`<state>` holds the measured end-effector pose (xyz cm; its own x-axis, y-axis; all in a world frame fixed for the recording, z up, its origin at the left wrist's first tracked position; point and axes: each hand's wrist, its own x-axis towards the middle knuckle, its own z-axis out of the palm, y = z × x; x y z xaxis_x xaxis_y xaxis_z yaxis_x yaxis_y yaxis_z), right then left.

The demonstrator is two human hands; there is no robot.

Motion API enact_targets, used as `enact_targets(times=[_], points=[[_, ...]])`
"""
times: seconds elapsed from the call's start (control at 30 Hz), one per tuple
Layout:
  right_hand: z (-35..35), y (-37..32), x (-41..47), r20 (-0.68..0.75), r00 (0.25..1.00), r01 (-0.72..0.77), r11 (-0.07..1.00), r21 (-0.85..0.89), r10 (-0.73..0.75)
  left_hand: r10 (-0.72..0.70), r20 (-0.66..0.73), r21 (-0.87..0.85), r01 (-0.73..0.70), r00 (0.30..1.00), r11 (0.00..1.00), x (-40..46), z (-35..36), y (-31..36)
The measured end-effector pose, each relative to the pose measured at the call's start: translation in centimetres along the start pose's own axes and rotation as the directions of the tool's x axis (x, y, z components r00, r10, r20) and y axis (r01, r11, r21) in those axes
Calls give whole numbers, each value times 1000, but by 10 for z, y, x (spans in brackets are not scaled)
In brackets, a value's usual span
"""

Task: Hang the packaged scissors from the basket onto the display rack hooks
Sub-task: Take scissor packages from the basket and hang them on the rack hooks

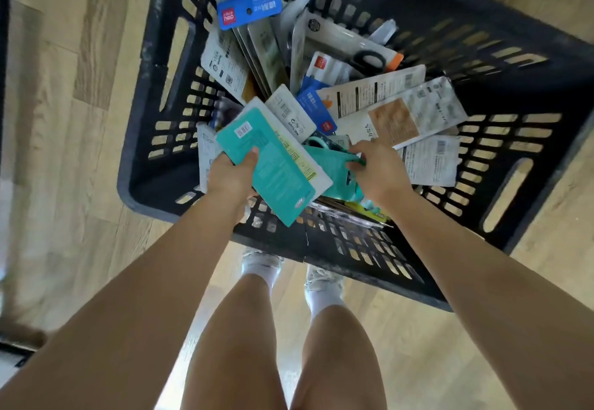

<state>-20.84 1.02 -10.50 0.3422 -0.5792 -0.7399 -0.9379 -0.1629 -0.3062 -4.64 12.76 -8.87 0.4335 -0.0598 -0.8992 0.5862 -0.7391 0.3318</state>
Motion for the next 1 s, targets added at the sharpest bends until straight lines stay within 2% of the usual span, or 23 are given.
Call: enact_targets(times=[0.13,0.23,0.37,0.5,0.57,0.67,0.8,0.9,1.0], points=[[-18,9,-22,33,993,-110,993,-39,111,-5,28,-35,6,1000,999,-22,-4,7],[-31,15,-38,40,988,-148,989,-1,148,8,61,-25,-7,998,1000,-37,-2,12],[-37,23,-45,-101,989,-117,992,-48,112,-1,93,2,1,996,1000,-45,2,17],[-37,22,-49,-192,973,-107,988,112,127,-10,115,48,4,993,999,-45,5,16],[-39,16,-54,-258,962,-50,983,177,96,-30,122,69,21,992,997,-44,5,13],[-42,0,-68,-306,952,91,972,218,-21,-46,140,89,33,989,995,-46,8,11],[-45,-27,-92,-349,902,318,937,143,-253,-71,192,44,64,979,997,-53,15,16],[-39,-35,-106,-390,772,518,852,-71,-502,-78,225,-69,96,971,993,-60,21,26],[-22,-26,-111,-356,612,648,705,-287,-707,-64,271,-164,111,960,980,-63,23,36]])
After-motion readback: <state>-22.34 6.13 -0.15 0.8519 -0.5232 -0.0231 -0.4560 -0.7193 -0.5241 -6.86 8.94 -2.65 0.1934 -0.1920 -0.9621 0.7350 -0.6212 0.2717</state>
